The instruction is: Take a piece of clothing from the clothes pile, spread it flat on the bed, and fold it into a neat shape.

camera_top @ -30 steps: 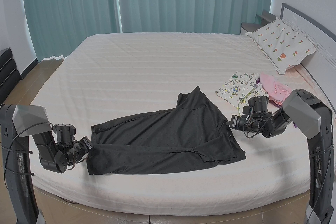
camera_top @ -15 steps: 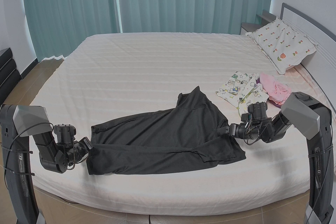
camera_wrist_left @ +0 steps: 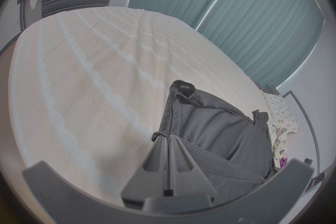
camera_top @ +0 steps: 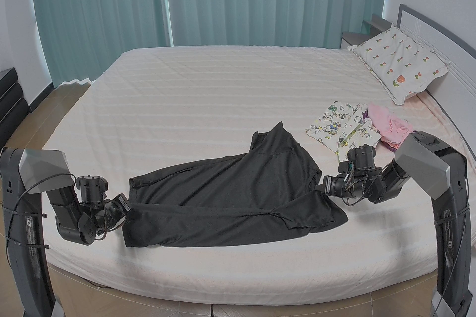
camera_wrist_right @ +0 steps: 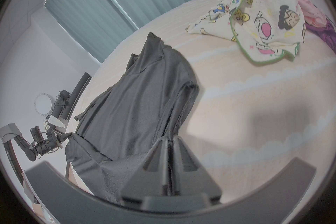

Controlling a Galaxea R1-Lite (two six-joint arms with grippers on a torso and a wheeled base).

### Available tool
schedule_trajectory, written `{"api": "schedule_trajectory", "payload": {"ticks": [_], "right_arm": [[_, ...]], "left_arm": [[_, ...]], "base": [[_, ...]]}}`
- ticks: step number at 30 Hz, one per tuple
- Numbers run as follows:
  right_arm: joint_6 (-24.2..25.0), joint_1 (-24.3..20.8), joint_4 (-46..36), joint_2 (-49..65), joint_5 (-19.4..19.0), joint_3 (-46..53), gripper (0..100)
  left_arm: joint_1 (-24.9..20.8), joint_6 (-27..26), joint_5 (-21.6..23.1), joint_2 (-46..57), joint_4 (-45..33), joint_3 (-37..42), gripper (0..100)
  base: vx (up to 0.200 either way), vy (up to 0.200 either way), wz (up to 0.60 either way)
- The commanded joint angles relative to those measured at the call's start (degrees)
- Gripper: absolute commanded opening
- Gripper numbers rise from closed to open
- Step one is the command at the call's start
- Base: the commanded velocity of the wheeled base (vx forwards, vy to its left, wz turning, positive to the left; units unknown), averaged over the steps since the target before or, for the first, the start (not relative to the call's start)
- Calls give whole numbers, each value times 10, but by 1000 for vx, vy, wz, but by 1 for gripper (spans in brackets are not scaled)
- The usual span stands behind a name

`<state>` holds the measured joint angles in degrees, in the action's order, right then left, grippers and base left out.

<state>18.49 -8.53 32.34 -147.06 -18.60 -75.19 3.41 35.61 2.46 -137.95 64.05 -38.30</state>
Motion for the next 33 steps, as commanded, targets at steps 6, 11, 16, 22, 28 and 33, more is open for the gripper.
{"api": "schedule_trajectory", "payload": {"ticks": [6,11,16,22,28,33], "right_arm": [[32,7,12,-1,8,-31,0],[33,11,11,-3,21,-34,0],[33,12,8,-11,25,-35,0],[32,14,7,-18,37,-34,100],[42,26,8,13,36,-21,100],[102,40,8,87,37,42,100]], "left_arm": [[1,0,-1,-4,0,-1,0],[1,0,-6,-8,0,-5,0],[0,-1,-17,-17,0,-12,0],[-2,2,-16,-12,0,-10,100],[-1,3,-16,-5,0,-8,100],[16,18,-10,51,0,4,100]], "base": [[0,0,0],[0,0,0],[0,0,0],[0,0,0],[0,0,0],[0,0,0]]}}
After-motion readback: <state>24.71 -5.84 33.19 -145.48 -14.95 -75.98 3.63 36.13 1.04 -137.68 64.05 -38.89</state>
